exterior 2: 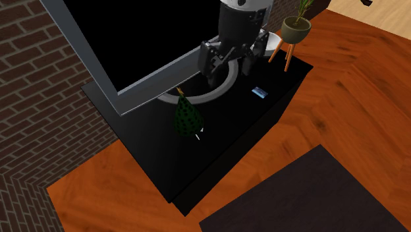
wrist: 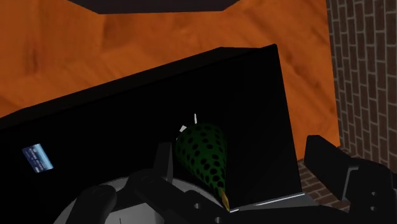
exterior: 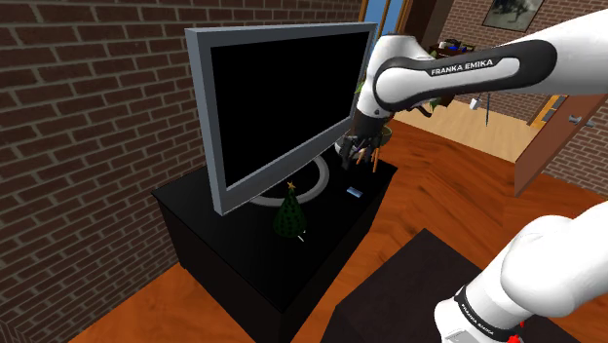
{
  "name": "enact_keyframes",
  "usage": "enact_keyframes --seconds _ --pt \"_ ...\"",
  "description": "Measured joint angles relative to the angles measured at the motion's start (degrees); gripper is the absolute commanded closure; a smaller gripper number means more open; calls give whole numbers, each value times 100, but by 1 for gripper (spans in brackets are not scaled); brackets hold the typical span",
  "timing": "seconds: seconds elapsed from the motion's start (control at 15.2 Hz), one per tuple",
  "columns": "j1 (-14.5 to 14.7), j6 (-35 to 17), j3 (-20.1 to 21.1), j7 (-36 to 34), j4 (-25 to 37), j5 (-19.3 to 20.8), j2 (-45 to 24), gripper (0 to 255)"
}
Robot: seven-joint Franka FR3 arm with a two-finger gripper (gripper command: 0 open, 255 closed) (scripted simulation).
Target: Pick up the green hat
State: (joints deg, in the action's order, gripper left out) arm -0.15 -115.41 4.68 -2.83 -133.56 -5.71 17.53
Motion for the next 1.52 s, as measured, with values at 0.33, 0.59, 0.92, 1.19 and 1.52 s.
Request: enact_keyframes --seconds 0.33,0.59,0.92,1.19,1.52 --pt "36 -534 184 -295 517 229 -1085 0" --pt "66 -838 243 -524 1176 508 -2091 0" --pt "182 -991 245 -817 2064 860 -3199 0" --pt "304 -986 181 -991 2949 1115 -4143 0" --pt "525 -798 82 -1183 4284 1357 -5372 0"
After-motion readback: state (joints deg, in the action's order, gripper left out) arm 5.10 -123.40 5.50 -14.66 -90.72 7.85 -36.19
